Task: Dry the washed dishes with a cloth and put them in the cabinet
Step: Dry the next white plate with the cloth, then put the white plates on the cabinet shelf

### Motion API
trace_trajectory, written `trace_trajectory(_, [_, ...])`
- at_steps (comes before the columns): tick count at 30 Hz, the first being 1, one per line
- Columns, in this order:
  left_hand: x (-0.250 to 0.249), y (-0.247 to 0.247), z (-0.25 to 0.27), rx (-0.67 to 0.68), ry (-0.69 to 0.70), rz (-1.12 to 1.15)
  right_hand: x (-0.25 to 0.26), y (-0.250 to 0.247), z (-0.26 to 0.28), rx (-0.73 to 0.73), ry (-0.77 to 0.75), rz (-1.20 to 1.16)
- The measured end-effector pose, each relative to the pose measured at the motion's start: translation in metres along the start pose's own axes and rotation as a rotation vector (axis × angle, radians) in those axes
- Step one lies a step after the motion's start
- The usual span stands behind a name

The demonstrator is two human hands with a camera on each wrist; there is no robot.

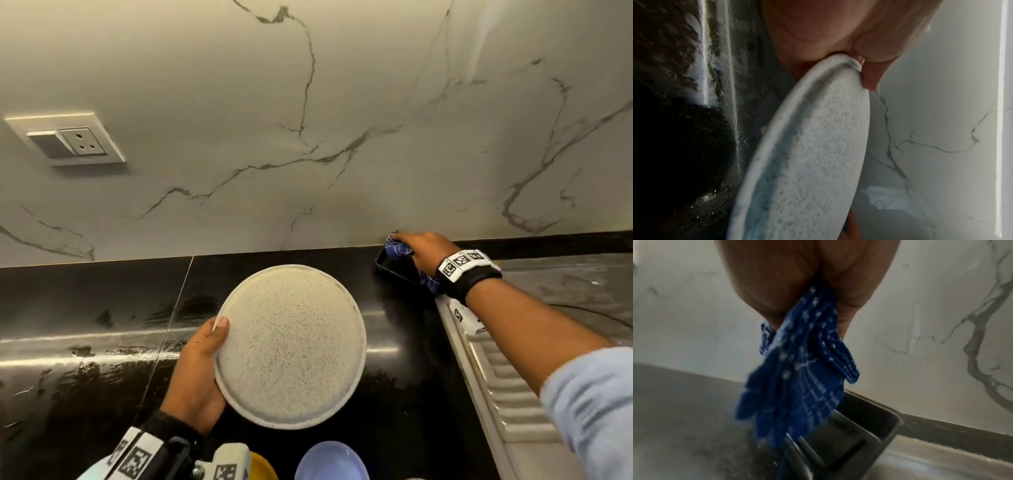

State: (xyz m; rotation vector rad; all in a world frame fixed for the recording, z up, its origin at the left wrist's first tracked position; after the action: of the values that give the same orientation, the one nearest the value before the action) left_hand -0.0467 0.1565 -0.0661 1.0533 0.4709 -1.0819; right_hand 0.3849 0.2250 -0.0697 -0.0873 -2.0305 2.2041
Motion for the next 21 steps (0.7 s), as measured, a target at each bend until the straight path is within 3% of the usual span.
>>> trace_trajectory(3, [-0.003, -0.009, 0.002, -0.029, 0.001, -0.006, -0.008, 0.03, -0.014, 0.087, 0.012, 0.156])
trace_trajectory(6, [-0.007, -0.019, 0.004, -0.055, 0.018, -0.025, -0.009, 0.056, -0.025, 0.157, 0.009, 0.106])
trace_trajectory(10, [-0.007, -0.028, 0.0, -0.111, 0.031, -0.025, 0.023, 0.066, -0.039, 0.186, -0.265, 0.025])
trace_trajectory(14, [-0.001, -0.028, -0.005, -0.139, 0.034, -0.019, 0.038, 0.079, -0.047, 0.29, -0.403, 0.284])
trace_trajectory(21, [-0.002, -0.017, -0.007, -0.116, 0.044, 0.004, 0.04, 0.07, -0.052, 0.286, -0.384, 0.277])
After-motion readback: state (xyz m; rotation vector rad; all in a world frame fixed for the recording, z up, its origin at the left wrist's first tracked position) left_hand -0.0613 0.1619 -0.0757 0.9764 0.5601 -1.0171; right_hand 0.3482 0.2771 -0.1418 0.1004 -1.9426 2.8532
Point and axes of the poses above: each hand's wrist, its own z-axis away from the middle knuckle, its own y-axis out of the palm, x = y × z, the point moved 10 cm from there along -z, towards the middle knuckle, and after that the axes turned 8 degrees about z, right-handed, at the moved point
